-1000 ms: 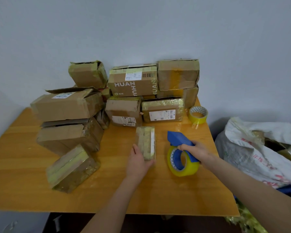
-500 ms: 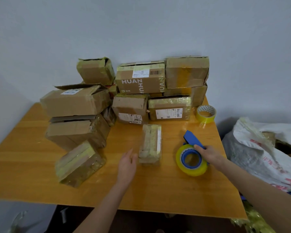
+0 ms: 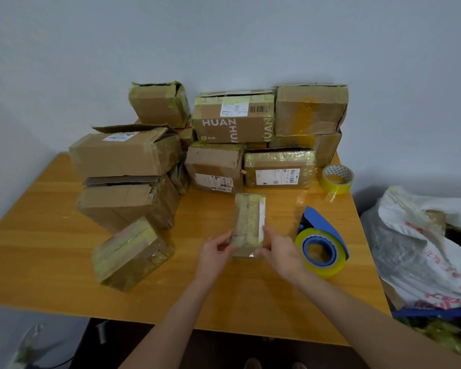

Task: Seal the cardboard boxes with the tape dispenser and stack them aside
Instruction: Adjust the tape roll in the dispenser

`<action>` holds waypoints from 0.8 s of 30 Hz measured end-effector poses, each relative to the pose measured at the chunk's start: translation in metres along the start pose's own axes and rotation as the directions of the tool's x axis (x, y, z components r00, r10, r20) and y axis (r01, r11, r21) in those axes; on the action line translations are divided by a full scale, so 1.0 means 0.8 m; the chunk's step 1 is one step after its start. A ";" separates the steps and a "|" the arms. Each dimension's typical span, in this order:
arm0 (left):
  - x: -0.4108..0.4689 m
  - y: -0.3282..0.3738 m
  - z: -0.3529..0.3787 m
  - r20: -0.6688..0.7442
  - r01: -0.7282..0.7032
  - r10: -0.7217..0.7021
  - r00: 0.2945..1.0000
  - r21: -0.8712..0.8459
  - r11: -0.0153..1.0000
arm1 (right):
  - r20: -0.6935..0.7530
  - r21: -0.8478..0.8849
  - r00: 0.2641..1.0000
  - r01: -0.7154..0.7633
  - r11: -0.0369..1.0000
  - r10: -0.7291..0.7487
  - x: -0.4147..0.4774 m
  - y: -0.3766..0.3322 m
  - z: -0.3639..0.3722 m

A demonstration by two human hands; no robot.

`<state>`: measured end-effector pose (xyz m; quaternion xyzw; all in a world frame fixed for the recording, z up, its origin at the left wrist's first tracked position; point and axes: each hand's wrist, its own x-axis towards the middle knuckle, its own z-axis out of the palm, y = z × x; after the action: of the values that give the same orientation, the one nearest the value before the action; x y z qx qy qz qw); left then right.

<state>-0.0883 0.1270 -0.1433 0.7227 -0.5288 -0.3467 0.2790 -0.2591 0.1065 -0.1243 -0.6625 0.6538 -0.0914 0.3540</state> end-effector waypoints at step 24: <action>0.021 0.013 -0.007 0.135 -0.106 0.055 0.989 0.407 0.907 | 0.016 -0.350 0.999 0.040 0.936 -0.037 0.016 -0.018 0.001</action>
<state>-0.0866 0.1086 -0.1358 0.7207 -0.6353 -0.2583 0.1014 -0.2455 0.0937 -0.1210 -0.7281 0.6449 0.0225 0.2315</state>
